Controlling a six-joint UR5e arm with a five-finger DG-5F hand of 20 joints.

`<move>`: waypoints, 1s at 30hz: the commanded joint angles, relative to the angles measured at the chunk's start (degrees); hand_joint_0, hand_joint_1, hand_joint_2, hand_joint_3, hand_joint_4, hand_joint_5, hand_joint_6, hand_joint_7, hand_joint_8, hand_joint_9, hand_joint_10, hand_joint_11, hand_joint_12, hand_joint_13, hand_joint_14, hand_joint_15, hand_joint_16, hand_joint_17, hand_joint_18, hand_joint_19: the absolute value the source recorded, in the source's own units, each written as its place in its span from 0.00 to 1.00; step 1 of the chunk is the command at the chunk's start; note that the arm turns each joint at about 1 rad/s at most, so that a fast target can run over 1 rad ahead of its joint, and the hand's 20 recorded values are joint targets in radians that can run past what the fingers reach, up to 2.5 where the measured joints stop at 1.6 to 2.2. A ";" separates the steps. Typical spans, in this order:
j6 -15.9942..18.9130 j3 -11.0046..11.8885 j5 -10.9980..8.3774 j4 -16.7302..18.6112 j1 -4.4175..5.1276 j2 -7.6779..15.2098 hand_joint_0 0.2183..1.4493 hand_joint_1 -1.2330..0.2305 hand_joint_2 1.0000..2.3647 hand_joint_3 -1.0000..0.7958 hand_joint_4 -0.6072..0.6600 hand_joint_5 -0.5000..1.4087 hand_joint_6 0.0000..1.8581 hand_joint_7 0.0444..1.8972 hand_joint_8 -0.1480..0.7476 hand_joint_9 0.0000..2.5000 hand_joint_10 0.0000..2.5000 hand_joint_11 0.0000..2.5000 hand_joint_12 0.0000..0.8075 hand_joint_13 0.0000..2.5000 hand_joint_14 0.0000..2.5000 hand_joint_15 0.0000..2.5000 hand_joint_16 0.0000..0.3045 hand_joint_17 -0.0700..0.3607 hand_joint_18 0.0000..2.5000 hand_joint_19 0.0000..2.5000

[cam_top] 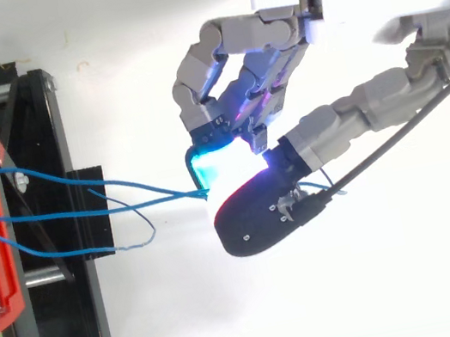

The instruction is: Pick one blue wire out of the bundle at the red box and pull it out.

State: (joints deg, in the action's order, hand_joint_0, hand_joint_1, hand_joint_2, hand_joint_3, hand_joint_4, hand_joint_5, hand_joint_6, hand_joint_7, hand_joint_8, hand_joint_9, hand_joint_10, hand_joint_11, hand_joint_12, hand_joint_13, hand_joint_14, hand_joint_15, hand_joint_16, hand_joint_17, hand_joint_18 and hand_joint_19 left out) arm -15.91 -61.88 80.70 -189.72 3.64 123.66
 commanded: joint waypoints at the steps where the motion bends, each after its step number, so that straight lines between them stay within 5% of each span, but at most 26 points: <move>1: 0.00 0.00 -0.02 -0.03 -0.04 0.01 0.30 0.38 0.01 0.42 0.58 0.17 0.50 0.53 0.54 0.39 0.01 0.23 0.52 0.37 0.01 0.22 0.18 0.46 0.31 0.23; 14: 0.00 0.00 -0.11 0.06 -0.12 0.01 0.25 0.50 0.01 0.34 0.61 0.18 0.50 0.51 0.56 0.40 0.01 0.23 0.55 0.37 0.01 0.23 0.19 0.47 0.30 0.24; 23: 0.00 0.00 -0.02 0.06 -0.12 0.01 0.17 0.43 0.00 0.28 0.63 0.18 0.49 0.50 0.60 0.40 0.00 0.23 0.60 0.37 0.01 0.22 0.22 0.52 0.33 0.22; 30: 0.00 0.00 -0.11 0.06 -0.12 0.01 0.21 0.34 0.00 0.28 0.63 0.18 0.49 0.50 0.57 0.39 0.01 0.23 0.57 0.36 0.01 0.22 0.21 0.49 0.32 0.22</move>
State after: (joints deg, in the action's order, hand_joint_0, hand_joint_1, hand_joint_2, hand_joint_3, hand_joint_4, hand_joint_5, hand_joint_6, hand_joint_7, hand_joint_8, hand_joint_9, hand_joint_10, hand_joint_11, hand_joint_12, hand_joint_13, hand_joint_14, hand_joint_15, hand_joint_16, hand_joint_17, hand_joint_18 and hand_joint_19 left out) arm -15.91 -61.88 80.63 -189.68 3.52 123.66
